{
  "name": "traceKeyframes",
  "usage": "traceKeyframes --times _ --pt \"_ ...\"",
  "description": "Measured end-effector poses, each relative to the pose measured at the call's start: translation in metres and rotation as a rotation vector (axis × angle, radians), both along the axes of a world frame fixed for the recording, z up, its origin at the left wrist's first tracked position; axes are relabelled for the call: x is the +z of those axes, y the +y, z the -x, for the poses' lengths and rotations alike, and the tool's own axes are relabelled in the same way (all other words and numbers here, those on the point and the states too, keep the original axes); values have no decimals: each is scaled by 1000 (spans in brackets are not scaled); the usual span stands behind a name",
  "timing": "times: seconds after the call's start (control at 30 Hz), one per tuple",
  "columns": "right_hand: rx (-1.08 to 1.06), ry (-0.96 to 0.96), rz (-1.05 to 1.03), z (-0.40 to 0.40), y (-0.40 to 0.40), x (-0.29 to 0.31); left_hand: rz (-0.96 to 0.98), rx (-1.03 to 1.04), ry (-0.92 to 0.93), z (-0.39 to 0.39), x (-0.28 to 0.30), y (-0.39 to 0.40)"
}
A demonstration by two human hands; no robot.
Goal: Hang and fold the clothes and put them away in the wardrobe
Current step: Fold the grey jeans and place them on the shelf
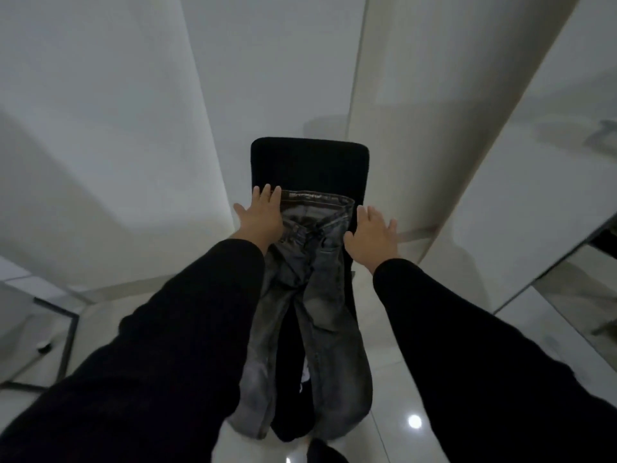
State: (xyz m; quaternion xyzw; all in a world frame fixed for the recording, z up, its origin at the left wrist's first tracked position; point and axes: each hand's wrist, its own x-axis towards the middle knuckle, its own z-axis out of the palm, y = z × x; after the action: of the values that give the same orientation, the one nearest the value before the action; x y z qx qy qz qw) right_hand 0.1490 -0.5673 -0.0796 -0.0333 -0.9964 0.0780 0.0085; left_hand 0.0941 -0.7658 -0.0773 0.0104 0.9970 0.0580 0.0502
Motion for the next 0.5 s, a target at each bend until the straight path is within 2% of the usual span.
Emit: traceKeyframes --times 0.27,0.5 --pt "-9 -186 60 128 -4 -68 18 98 -144 102 -57 -14" --pt "-92 -285 137 196 4 -116 -2 183 -234 159 -102 -13"
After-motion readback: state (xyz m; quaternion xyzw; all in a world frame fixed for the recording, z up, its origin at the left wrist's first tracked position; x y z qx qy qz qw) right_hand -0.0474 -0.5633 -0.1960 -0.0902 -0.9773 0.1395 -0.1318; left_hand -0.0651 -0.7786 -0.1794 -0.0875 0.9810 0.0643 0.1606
